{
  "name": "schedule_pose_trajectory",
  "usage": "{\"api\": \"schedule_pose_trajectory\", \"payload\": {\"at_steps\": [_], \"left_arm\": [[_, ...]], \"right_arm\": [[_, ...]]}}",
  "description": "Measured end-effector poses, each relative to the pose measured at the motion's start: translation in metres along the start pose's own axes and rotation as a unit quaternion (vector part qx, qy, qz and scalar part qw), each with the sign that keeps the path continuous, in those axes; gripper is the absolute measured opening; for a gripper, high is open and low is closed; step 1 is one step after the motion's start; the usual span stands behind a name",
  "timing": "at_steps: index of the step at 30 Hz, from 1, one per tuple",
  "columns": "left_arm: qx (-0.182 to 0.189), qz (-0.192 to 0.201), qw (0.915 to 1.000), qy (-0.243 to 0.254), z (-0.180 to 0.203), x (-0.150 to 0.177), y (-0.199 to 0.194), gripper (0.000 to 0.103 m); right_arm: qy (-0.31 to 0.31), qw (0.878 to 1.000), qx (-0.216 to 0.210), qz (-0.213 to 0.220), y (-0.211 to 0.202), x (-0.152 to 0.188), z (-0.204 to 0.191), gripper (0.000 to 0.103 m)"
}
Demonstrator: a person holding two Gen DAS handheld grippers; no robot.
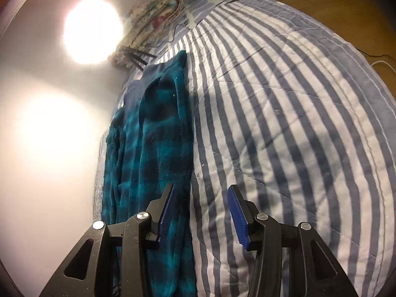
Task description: Fold large clothes
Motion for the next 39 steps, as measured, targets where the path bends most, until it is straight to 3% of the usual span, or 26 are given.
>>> {"api": "schedule_pose_trajectory", "payload": {"at_steps": [3, 4, 5, 6, 8, 12, 16, 19, 22, 26, 33, 39], "left_arm": [[-0.039, -0.011, 0.9989, 0.022, -0.005, 0.003, 0.014, 0.059], [-0.049, -0.014, 0.9982, 0.030, -0.006, 0.006, 0.016, 0.053], [-0.063, -0.011, 0.9973, 0.037, -0.008, 0.006, 0.017, 0.033], [-0.079, -0.006, 0.9959, 0.042, -0.012, 0.006, 0.015, 0.025], [-0.047, 0.002, 0.9988, 0.013, -0.019, 0.005, 0.007, 0.013], [0.031, 0.051, 0.9956, -0.072, -0.028, -0.004, -0.034, 0.011], [0.045, 0.098, 0.9890, -0.101, -0.034, -0.012, -0.071, 0.011], [0.047, 0.110, 0.9871, -0.106, -0.036, -0.013, -0.081, 0.011], [0.046, 0.107, 0.9874, -0.106, -0.037, -0.007, -0.078, 0.011], [0.053, 0.107, 0.9859, -0.117, -0.042, 0.003, -0.080, 0.011], [0.060, 0.116, 0.9809, -0.144, -0.060, 0.022, -0.093, 0.011], [0.068, 0.130, 0.9694, -0.196, -0.083, 0.044, -0.110, 0.011]], "right_arm": [[0.001, 1.000, -0.014, -0.003, -0.004, 0.002, 0.003, 0.046], [-0.002, 1.000, -0.016, -0.005, -0.001, 0.003, 0.001, 0.046], [-0.005, 1.000, -0.018, -0.008, 0.001, 0.004, -0.001, 0.046], [-0.008, 1.000, -0.019, -0.011, 0.002, 0.005, -0.001, 0.046], [-0.014, 0.999, -0.022, -0.020, 0.009, 0.008, -0.004, 0.046], [-0.028, 0.999, -0.023, -0.039, 0.032, 0.014, -0.015, 0.046], [-0.029, 0.998, -0.019, -0.057, 0.060, 0.018, -0.024, 0.046], [-0.033, 0.997, -0.016, -0.067, 0.077, 0.020, -0.035, 0.043], [-0.050, 0.996, 0.024, -0.066, 0.088, 0.021, -0.044, 0.011], [-0.090, 0.990, 0.092, -0.050, 0.089, 0.020, -0.065, 0.005], [-0.169, 0.971, 0.170, -0.020, 0.088, 0.024, -0.123, 0.004], [-0.262, 0.943, 0.206, -0.024, 0.121, 0.047, -0.176, 0.004]]}}
Point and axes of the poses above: each gripper's, at about its wrist camera, not at the fingertips, and y roughly the way its jaws point, z to its right, x to its underside, the point moved 10 cm from there along y, roughly the way its jaws point, and after that the axes turned 6 degrees about y, right-handed, at the moved point
